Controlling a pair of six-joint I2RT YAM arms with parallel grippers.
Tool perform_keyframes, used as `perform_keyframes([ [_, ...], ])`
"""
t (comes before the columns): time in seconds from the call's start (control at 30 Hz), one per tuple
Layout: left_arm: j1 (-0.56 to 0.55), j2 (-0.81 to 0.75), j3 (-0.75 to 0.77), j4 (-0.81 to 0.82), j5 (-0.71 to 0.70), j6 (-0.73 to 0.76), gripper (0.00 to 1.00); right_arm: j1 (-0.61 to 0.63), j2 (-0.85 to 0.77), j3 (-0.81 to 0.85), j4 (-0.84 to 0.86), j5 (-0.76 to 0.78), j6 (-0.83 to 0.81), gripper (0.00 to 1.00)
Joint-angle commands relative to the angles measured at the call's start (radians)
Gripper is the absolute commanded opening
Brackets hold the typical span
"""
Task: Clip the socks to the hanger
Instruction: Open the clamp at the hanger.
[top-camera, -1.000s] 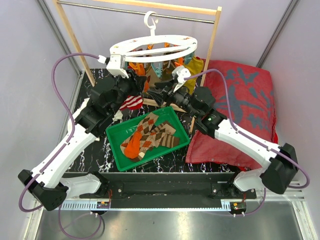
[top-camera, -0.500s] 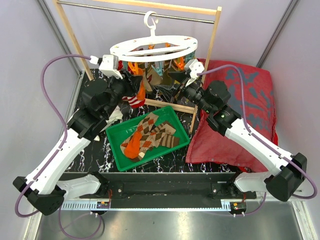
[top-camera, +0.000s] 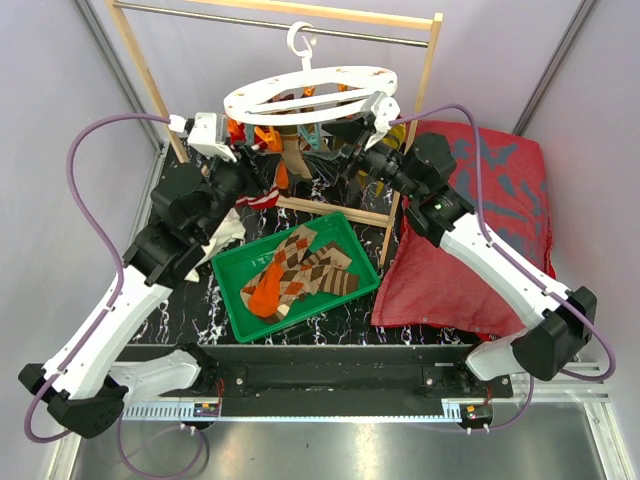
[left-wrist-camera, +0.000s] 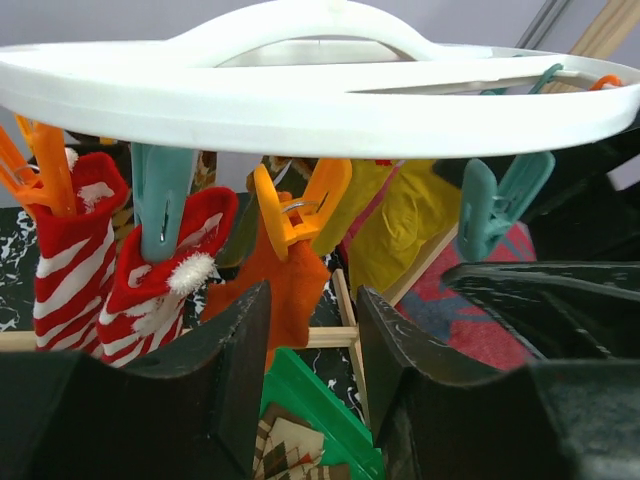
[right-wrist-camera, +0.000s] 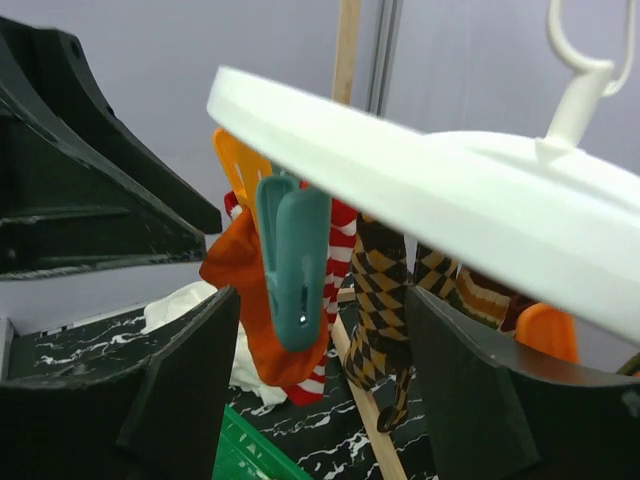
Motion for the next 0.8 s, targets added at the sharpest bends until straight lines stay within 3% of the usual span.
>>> perform_keyframes([
  [0.0,0.0,-0.056,0.038,0.014,0.047,0.005,0.43,-0.007,0.026,0.031,0.037,-0.055,0.03,0.73],
  [0.17,0.0,-0.09,0.033,0.002,0.089,0.013,0.45,-0.008,0.035,0.037,0.046,-0.089,0.03,0.6],
  [0.77,0.0,-0.133,0.029,-0.054,0.135,0.004,0.47,-0.007,0.046,0.075,0.072,-0.132,0.104,0.48],
])
